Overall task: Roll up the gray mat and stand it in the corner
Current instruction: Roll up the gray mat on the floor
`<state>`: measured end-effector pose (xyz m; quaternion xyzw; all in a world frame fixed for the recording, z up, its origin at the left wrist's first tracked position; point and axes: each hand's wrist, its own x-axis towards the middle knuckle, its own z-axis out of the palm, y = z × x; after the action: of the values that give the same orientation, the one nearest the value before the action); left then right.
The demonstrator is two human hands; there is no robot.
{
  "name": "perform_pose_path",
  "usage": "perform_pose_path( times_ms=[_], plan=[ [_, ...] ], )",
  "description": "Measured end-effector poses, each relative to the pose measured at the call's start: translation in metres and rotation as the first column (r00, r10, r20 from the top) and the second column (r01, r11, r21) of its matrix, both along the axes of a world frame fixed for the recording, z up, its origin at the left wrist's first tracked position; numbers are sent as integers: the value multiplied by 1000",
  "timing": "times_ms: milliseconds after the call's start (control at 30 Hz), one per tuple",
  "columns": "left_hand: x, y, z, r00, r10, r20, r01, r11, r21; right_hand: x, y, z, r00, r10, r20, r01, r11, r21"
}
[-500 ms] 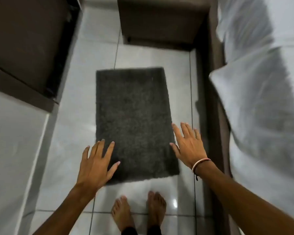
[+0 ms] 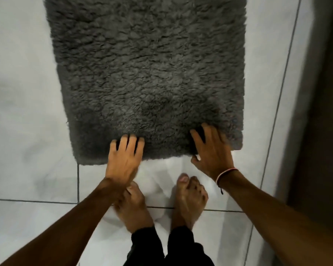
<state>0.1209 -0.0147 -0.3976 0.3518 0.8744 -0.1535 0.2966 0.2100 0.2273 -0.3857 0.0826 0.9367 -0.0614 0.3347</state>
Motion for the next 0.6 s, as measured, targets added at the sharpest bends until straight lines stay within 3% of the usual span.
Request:
perform_pose_path(
  times_ms=[133, 200, 300, 467, 600],
  plan=[
    [-34, 6, 14, 994, 20, 107, -20, 1000, 4, -16, 1, 17, 997, 67, 34, -69, 996, 53],
    [-57, 18, 24, 976, 153, 155, -156, 988, 10, -27, 6, 30, 996, 80, -39, -78, 996, 41],
    [-78, 23, 36, 954, 282, 101, -295, 946, 136, -56, 17, 49, 978, 88, -187, -83, 996, 36],
    [-105, 14, 35, 966, 187, -177, -147, 965, 218, -109, 31, 44, 979, 49, -197, -27, 994, 109],
    [-98, -5, 19, 983, 147, -113, -127, 977, 171, -117, 25, 33, 993, 12, -116, 1, 994, 112]
  ],
)
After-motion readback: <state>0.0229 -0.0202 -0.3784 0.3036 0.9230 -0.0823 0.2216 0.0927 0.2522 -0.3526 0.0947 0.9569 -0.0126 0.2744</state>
